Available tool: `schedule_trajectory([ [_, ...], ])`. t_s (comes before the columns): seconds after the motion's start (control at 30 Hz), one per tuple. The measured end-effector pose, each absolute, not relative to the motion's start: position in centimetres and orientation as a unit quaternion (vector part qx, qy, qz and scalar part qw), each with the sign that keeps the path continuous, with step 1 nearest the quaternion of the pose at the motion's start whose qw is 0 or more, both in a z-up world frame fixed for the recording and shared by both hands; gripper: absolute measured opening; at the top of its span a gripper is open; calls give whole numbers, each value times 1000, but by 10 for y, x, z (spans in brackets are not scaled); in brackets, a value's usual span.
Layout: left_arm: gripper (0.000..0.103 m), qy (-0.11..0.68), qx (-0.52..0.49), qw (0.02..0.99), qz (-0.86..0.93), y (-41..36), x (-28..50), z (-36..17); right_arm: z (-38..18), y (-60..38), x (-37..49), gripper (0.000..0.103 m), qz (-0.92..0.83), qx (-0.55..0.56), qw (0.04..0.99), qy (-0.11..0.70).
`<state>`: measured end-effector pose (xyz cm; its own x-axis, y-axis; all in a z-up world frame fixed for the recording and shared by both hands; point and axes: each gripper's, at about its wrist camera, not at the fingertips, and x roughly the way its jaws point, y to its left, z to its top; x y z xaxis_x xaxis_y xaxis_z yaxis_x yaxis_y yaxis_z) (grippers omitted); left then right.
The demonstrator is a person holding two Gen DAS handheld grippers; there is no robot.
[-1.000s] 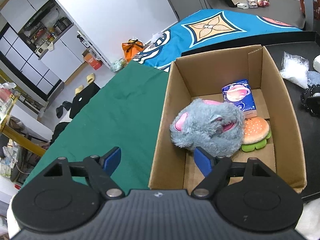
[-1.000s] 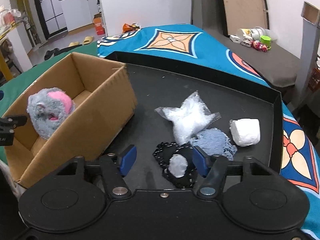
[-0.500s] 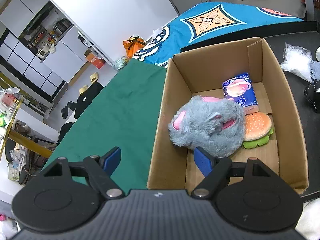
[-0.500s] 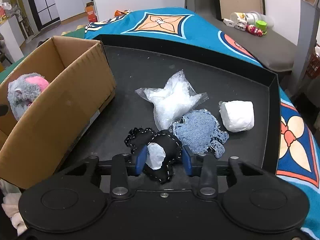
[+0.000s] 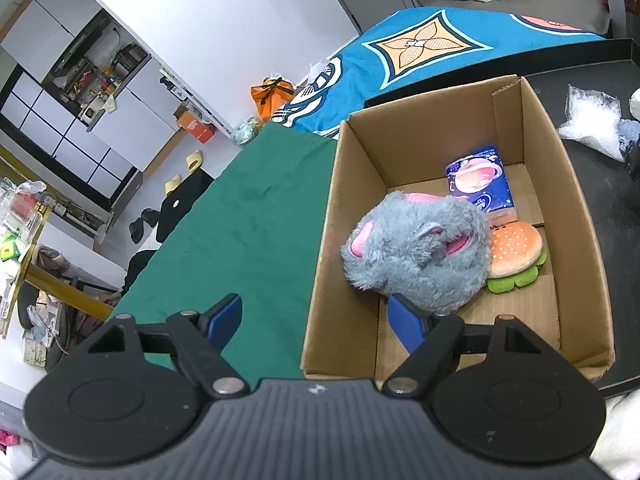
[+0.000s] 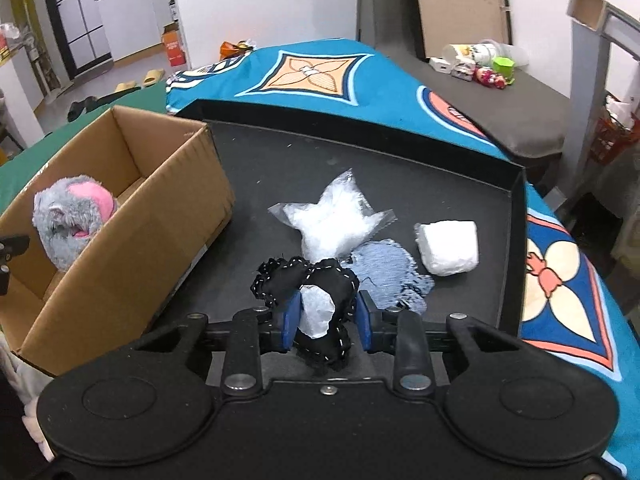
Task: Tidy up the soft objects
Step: 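Close the right tool on the black beaded plush and lift, then carry the black plush into the box and open the right tool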
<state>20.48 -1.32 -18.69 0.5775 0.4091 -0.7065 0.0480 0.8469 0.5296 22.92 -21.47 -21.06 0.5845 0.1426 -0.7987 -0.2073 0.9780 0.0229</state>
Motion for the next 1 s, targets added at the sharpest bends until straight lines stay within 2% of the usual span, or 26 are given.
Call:
schedule_trajectory([
  [0.73, 79, 442, 213, 865, 105, -7, 200, -171, -154, -206, 222, 29, 97, -16, 918, 384],
  [0.93, 75, 448, 190, 868, 99, -1, 199, -171, -137, -193, 220, 30, 104, -17, 924, 367],
  [1.0, 71, 447, 185, 870, 94, 0, 198, -171, -132, -187, 220, 30, 107, -19, 926, 361],
])
